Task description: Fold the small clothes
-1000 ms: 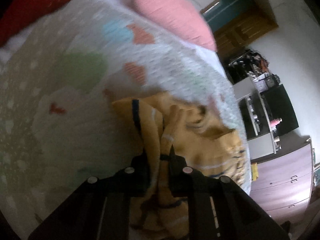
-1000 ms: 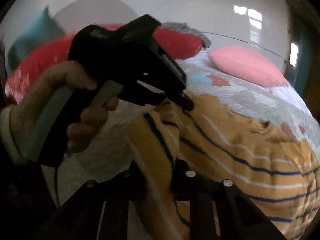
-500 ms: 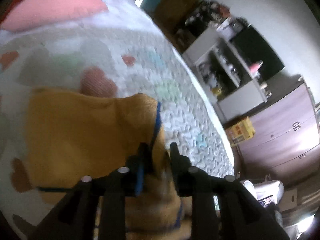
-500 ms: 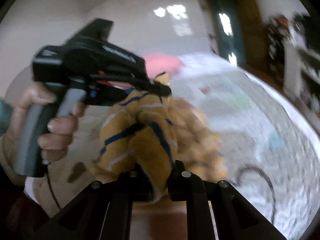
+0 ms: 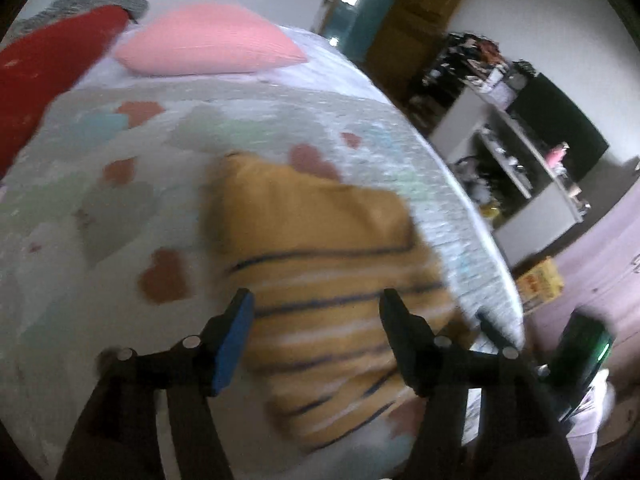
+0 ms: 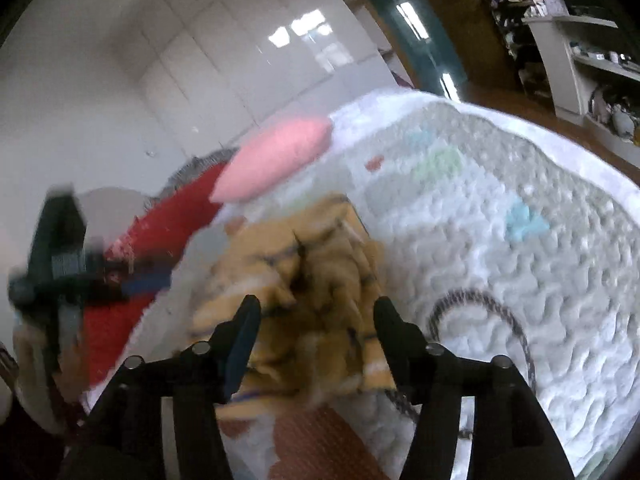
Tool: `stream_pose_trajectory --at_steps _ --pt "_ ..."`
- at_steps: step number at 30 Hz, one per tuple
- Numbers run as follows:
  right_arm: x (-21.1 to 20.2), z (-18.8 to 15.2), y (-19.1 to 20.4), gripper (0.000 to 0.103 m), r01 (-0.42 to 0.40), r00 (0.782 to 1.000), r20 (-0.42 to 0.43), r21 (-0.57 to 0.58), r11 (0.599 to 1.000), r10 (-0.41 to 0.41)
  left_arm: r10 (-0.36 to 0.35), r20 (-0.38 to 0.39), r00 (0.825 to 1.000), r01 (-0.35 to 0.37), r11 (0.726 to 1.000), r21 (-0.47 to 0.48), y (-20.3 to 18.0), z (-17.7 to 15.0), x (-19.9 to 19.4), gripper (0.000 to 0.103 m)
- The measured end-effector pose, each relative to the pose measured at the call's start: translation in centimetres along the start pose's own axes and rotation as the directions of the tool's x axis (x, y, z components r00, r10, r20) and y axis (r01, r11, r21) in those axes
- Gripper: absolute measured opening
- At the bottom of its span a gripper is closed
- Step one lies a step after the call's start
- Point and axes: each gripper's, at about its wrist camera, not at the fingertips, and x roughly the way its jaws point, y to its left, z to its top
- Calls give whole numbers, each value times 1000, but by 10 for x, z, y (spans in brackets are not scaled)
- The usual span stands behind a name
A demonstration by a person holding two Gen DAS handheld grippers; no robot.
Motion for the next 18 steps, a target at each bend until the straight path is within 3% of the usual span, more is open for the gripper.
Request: stream_pose_trajectory --at_steps 4,6,8,9,12,15,18 --pt "35 20 24 69 -64 996 -60 -72 995 60 -32 -2 999 32 997 -73 21 -34 -10 64" --pt "64 22 33 69 -68 991 -120 -126 990 52 -51 -6 999 50 992 -112 27 -49 -10 64" --pt "99 21 33 20 -82 972 -232 -159 984 44 -61 -12 998 58 989 -139 30 -60 -9 64" --pt "105 22 30 20 -96 963 -264 -137 986 57 -63 -16 998 60 987 -149 31 -65 -9 64" --pt "86 37 15 18 -117 968 -231 -58 991 101 -53 -19 998 49 987 -154 35 -80 -12 64" --pt "73 42 -9 17 -20 977 -212 -44 999 10 -62 -36 997 55 982 -179 39 -90 -9 64" --pt "78 31 -42 18 60 960 -276 11 998 -54 -70 -53 996 58 978 -200 41 -99 -1 64"
